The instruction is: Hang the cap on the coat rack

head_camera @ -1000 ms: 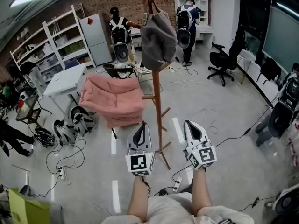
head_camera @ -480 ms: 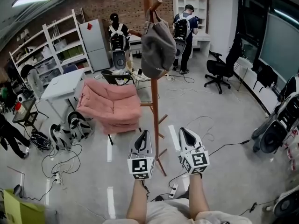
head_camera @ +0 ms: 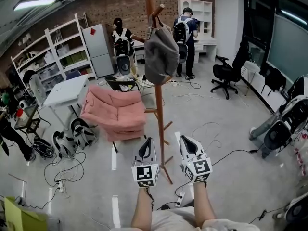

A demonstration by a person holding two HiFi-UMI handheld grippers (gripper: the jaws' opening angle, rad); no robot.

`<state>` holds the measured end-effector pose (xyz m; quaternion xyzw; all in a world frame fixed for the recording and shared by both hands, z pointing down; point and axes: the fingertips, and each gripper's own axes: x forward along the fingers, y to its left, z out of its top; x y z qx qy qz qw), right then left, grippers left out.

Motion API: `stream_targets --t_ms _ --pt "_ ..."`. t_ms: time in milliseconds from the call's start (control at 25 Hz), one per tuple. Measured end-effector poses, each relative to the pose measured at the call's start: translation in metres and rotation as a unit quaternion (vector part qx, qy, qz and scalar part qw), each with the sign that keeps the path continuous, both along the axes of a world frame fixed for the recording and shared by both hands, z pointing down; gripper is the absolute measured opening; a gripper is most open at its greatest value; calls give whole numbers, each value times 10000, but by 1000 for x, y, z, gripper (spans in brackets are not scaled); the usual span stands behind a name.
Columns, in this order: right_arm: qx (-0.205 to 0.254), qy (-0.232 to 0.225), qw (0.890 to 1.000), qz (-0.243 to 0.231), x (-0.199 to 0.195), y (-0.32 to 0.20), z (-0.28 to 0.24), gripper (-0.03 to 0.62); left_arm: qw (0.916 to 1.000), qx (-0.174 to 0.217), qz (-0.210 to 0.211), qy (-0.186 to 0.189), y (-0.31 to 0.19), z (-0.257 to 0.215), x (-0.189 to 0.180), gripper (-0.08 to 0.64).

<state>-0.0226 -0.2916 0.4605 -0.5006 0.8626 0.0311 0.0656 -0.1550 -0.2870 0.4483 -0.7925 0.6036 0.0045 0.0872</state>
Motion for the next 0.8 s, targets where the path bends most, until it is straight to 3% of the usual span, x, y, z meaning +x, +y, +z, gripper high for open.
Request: stream_targets --t_ms 800 --pt "54 50 10000 15 -1 -1 -2 5 9999 -18 97 -58 -4 -1 7 8"
